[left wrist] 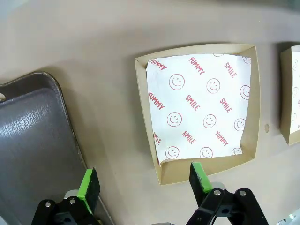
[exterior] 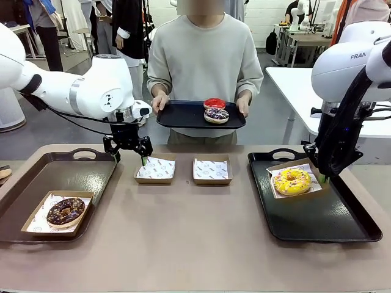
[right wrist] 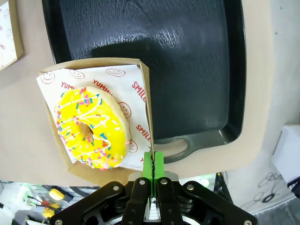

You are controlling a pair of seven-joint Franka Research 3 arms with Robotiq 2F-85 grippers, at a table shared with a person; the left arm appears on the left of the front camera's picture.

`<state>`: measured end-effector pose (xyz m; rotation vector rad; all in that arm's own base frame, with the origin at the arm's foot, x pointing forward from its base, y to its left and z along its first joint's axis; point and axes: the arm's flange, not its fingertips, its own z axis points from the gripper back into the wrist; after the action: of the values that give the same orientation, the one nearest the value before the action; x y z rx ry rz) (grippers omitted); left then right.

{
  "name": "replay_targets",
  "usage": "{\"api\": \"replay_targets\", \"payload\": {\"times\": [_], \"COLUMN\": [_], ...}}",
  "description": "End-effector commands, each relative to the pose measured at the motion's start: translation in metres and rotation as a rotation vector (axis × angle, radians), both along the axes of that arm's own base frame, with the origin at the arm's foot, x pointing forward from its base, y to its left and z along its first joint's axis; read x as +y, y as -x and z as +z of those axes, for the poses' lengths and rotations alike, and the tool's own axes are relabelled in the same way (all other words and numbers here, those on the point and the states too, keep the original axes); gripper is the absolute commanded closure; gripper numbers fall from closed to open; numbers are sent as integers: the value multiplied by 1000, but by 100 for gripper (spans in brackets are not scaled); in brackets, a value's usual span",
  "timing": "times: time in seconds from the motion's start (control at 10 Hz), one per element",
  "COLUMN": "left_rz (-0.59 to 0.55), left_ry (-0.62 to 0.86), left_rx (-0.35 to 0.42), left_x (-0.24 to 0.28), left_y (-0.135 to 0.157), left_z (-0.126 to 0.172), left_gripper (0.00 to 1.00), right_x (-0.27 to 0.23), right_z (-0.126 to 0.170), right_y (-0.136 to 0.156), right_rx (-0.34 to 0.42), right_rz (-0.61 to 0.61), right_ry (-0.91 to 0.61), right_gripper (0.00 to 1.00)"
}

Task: Individually package the donuts and arrange them on the tray.
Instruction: Place the picked Paper togo box on the Handle tray while simultaneously picking up another Paper togo box from the table with the other hand.

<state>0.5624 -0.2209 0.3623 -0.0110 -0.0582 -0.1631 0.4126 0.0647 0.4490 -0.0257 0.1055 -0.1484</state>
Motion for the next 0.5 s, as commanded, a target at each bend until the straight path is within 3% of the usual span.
{"api": "replay_targets", "payload": {"times": [0.0,0.4], "left_rz": [-7,-7], "left_ry": [-5,-5], "left_rx": [4,4], "left_x": [1,1], "left_y": [3,3], "left_z": [2,2], "left_gripper": [0,0], "right_x": [1,1], "right_z": [2,2], "right_y": [1,1], "right_rx": [-2,-2], "right_rz": [-16,-16], "right_ry": [3,3], "right_gripper": [99,99]}}
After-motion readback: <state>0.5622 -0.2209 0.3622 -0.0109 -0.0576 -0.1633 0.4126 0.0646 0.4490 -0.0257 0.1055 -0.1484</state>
